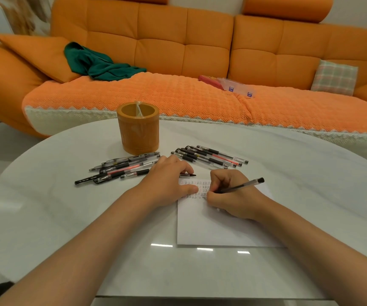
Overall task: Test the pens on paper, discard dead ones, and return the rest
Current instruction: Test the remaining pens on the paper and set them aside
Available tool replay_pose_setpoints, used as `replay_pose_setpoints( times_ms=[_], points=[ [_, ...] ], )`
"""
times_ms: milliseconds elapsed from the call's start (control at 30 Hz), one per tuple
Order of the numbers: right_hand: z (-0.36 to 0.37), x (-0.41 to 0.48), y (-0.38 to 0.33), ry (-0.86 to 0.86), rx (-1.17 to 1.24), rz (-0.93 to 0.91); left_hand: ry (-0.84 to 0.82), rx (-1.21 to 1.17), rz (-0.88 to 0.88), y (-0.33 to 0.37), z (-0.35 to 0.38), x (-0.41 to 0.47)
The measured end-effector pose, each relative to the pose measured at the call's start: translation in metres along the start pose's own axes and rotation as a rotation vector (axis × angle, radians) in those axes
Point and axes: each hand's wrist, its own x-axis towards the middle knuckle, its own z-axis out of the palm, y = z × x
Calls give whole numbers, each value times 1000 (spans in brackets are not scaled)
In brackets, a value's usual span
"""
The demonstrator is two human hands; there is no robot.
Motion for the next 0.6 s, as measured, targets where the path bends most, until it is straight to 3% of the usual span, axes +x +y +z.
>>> replay_pose_setpoints(
  times_ms=[600],
  points=[
    [0,-1,1,-26,16,0,5,11,-3,1,0,-1]
  ],
)
